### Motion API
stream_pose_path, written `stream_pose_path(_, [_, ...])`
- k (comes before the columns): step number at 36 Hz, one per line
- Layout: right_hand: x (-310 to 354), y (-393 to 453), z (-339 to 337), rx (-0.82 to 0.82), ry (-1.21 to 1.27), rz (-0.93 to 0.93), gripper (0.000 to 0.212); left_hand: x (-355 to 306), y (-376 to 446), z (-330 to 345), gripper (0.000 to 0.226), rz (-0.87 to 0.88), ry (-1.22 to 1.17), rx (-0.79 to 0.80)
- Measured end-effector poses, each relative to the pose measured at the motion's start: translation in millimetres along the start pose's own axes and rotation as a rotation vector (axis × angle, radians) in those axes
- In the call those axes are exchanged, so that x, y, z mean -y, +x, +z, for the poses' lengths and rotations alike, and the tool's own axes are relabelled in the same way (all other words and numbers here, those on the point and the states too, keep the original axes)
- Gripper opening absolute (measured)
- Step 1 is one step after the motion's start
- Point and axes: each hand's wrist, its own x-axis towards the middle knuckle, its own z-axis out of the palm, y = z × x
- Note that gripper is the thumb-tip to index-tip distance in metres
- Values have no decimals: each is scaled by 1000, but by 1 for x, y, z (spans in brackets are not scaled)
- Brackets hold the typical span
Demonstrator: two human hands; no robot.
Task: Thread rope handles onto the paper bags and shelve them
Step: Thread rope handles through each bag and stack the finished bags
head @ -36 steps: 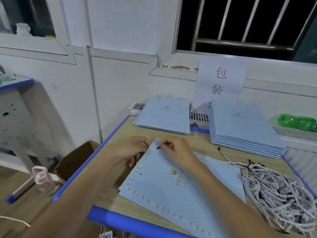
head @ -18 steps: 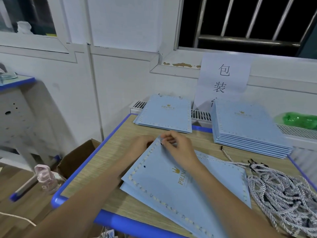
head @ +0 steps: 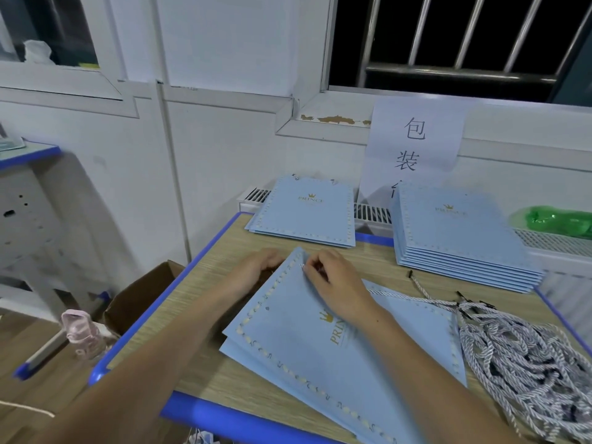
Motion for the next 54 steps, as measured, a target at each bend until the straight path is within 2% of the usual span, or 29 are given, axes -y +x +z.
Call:
stream_pose_path(2, [0, 0, 1, 32, -8, -5, 15, 0, 1, 1, 35, -47, -12, 32])
stream_pose_path(4, [2, 1, 0, 54, 28, 36, 20, 2, 2, 0, 33, 3, 138, 35])
stream_pose_path(7, [6, 5, -8, 3, 188, 178, 30, 7, 4, -2, 10, 115, 194, 68])
stream_pose_path(10, [12, 10, -19, -42, 327, 218, 39, 14, 7, -2, 40, 198, 225, 23])
stream_pose_path(13, [23, 15, -31, -80, 606, 287, 41, 17, 11, 3, 49, 344, 530, 19])
stream_pose_path(16, [30, 18, -53, -152, 902, 321, 37, 13, 6, 7, 43, 282, 743, 31])
stream_pose_path(20, [31, 16, -76, -145, 1051, 307, 29, 14, 10, 8, 30, 240, 712, -12])
stream_pose_path(25, [20, 12, -89, -168, 851, 242, 22, 12, 9, 15, 24, 258, 774, -61])
stream_pose_path(30, [1, 15, -118, -178, 251, 150, 8, 9, 8, 18, 28, 230, 873, -67])
stream_pose_path(33, [-12, 21, -147, -166, -219, 155, 19, 8, 10, 17, 30, 210, 898, -51])
stream_pose_path(37, [-28, 22, -187, -159, -524, 237, 23, 9, 11, 17, 33, 215, 905, -61])
stream_pose_path(41, [-36, 18, -210, -7, -836, 327, 32, 9, 9, 18, 34, 222, 917, -70])
stream_pose_path(43, [-38, 16, -209, 55, -873, 324, 35, 9, 8, 18, 34, 217, 921, -72])
stream_pose_path(46, [-40, 12, -203, 48, -806, 314, 41, 10, 8, 20, 33, 241, 988, -114])
stream_pose_path(48, [-40, 11, -198, 75, -768, 359, 53, 11, 10, 22, 30, 275, 1020, -174])
stream_pose_path(50, [-38, 12, -191, 140, -734, 403, 51, 11, 12, 23, 32, 276, 992, -216])
stream_pose_path(54, [-23, 17, -169, 285, -328, 420, 35, 2, 25, 19, 44, 126, 815, -239])
